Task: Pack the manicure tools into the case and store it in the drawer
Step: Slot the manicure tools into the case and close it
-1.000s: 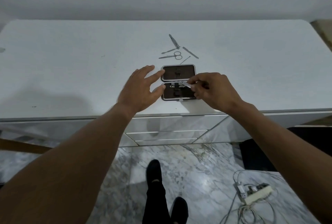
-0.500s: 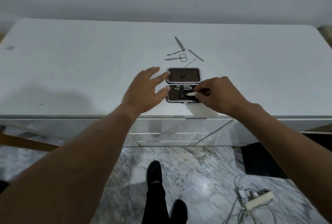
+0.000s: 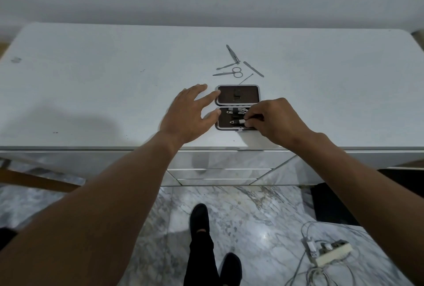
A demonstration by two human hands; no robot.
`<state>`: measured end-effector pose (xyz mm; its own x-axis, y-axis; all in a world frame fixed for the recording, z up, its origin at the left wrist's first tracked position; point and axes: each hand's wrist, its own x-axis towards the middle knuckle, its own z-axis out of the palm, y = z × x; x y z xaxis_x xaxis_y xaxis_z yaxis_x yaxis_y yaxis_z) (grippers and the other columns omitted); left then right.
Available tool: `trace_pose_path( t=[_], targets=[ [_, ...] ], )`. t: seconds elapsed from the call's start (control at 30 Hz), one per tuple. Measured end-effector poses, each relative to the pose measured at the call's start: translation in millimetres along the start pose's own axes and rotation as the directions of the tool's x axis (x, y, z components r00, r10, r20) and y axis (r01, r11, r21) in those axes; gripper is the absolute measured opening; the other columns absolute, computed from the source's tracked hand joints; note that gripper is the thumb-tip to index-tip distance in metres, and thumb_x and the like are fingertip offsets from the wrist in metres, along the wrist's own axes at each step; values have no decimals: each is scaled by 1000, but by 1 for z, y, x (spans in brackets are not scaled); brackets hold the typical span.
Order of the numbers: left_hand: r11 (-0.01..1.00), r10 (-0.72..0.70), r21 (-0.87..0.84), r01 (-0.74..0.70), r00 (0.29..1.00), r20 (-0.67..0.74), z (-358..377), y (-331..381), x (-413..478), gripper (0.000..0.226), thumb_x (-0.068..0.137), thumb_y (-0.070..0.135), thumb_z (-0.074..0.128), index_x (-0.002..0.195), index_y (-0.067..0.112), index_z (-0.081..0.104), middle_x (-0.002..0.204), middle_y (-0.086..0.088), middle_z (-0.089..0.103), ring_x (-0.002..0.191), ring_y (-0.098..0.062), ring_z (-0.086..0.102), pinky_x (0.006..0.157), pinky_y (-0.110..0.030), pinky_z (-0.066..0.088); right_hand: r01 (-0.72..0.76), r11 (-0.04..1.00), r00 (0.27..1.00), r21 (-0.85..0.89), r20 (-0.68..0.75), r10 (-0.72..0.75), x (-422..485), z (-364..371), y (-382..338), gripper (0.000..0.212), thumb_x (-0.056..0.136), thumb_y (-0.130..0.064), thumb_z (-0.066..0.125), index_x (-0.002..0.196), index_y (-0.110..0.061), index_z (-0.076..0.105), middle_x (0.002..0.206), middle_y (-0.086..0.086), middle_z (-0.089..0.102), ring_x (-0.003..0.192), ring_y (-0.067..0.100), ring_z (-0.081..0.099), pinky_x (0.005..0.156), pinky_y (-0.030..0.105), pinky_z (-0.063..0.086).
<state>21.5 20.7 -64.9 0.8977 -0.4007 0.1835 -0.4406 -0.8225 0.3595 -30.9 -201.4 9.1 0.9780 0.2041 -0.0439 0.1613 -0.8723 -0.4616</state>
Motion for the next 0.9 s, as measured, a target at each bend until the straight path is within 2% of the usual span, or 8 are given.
trace_pose_path(
  t=[0.1, 0.23, 0.3, 0.57, 0.8, 0.9],
  targets=[
    [1000, 1, 2, -1, 1000, 10, 0, -1, 0, 55, 94, 55, 42, 145, 35, 44, 152, -2, 42, 142, -19, 32, 119, -36, 21, -2, 1000, 1000, -2, 12, 2, 2, 5, -4, 13, 85, -13, 68, 92, -12, 78, 89, 9, 76, 83, 29, 65, 76, 35, 51],
    [1000, 3, -15, -3, 1000, 19, -2, -1, 0, 60, 91, 61, 35, 145, 35, 44, 151, -3, 42, 142, -20, 33, 119, -39, 23, -21, 1000, 1000, 5, 2, 21, 3, 10, -7, 16, 87, -15, 67, 99, -13, 77, 96, 9, 76, 88, 29, 66, 77, 30, 49],
    [1000, -1, -19, 2, 1000, 22, -3, 0, 0, 59, 92, 59, 38, 145, 35, 44, 152, -3, 42, 142, -20, 33, 119, -38, 22, -38, 999, 999, 28, -9, 39, 3, 8, -8, 17, 88, -18, 67, 100, -13, 77, 97, 8, 77, 89, 28, 66, 81, 33, 51],
    [998, 38, 49, -40, 998, 49, -3, -1, 0, 56, 95, 57, 35, 146, 36, 41, 152, -6, 40, 141, -23, 34, 119, -41, 23, -157, 982, 976, 105, -135, 171, 20, -15, 2, 15, 89, -19, 65, 94, -13, 78, 91, 5, 77, 83, 21, 70, 82, 29, 54],
    [1000, 21, 10, -22, 998, 65, -8, 1, 0, 55, 93, 55, 39, 143, 33, 46, 152, -5, 41, 141, -22, 34, 118, -41, 23, -230, 973, 962, 34, -143, 233, 69, -23, 8, 18, 90, -16, 61, 99, -10, 74, 104, 9, 75, 98, 28, 67, 90, 36, 52],
    [1000, 22, -8, -21, 998, 63, -10, 2, 0, 54, 92, 51, 41, 142, 32, 47, 149, -7, 44, 140, -23, 36, 117, -42, 26, -236, 971, 964, -30, -135, 230, 93, -25, 7, 19, 91, -14, 59, 101, -7, 74, 103, 12, 74, 100, 32, 65, 89, 37, 52]
  ],
)
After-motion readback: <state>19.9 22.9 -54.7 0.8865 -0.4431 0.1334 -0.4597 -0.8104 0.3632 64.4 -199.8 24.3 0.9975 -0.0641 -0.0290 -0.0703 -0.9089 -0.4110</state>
